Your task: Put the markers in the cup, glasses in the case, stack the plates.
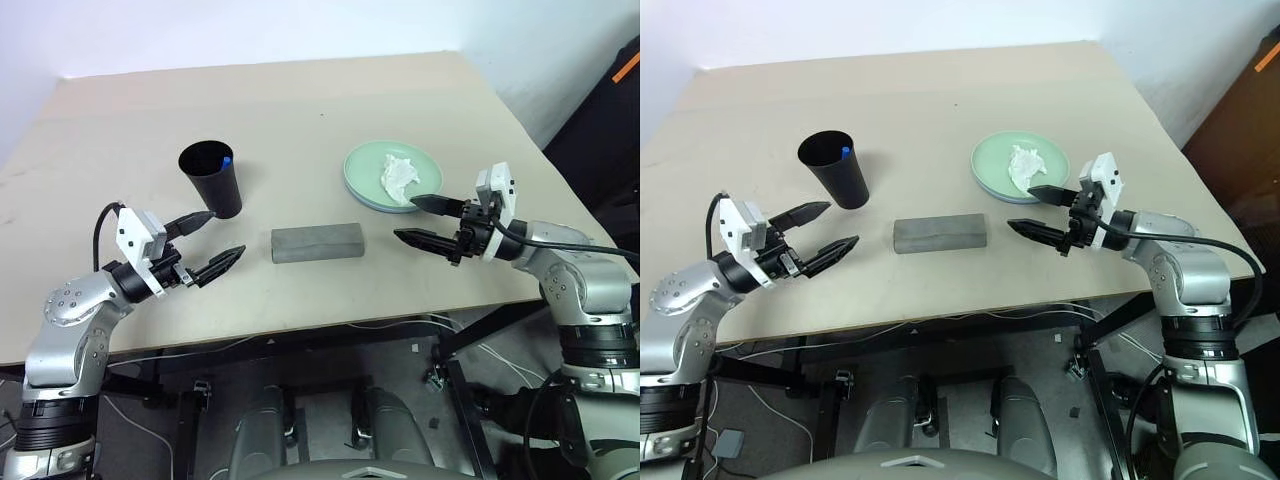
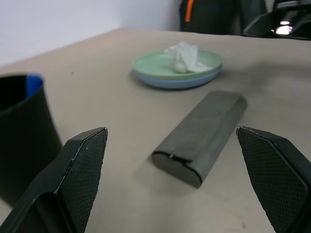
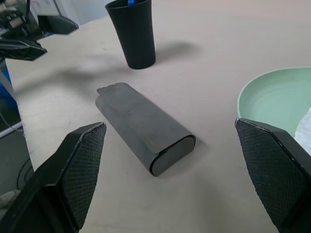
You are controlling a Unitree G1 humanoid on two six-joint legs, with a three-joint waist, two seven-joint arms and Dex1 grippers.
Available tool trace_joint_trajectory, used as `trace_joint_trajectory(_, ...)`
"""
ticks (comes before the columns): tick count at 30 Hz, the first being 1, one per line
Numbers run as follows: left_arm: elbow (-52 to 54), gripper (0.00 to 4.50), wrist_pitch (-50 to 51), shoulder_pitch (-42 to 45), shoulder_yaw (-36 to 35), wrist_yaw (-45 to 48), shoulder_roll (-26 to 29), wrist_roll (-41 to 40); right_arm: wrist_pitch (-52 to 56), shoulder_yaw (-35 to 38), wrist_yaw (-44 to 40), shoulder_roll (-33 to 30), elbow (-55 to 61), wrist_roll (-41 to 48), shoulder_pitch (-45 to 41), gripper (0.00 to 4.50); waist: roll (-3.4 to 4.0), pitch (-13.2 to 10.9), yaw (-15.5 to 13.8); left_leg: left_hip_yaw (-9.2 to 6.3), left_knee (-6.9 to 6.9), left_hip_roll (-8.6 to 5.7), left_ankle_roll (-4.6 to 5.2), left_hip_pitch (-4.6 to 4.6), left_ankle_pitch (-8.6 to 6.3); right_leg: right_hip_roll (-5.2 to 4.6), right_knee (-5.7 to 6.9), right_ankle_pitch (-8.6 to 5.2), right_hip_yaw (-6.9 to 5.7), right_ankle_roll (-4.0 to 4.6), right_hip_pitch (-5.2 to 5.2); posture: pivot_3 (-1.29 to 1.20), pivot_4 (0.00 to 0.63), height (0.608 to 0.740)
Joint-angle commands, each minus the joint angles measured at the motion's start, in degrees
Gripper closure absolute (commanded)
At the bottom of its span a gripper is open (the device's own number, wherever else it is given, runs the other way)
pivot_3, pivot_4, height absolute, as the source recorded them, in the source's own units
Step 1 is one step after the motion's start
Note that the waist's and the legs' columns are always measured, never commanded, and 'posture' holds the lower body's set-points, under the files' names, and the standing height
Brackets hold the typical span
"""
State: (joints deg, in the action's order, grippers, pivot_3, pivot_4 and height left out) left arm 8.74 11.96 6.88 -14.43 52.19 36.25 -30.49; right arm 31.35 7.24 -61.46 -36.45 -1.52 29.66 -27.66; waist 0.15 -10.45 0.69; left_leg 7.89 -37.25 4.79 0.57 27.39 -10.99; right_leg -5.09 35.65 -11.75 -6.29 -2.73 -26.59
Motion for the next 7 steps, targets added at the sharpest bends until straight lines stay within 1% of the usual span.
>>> trace_joint_trajectory(1,-0.07,0.05,-1.96,-1.57,-1.97,-0.4,-0.23,0.27,-1.27,-0.4,-0.32,0.54,0.62,0.52,-0.5,0.0,0.0,0.0,0.0,0.01,0.0,0.0,0.0,0.0,0.0,0.0,-0.03,0.0,0.0,0.0,0.02,0.0,0.15,0.701)
trace_joint_trajectory(7,-0.61,0.05,-3.55,-2.74,-2.56,-1.91,-0.88,0.83,-3.35,-2.0,-1.04,1.16,-2.34,-0.63,-3.1,0.0,0.0,0.0,-0.11,0.04,-0.01,-0.01,0.01,0.02,0.0,-0.02,-0.19,0.01,-0.01,-0.02,0.09,0.0,0.15,0.701)
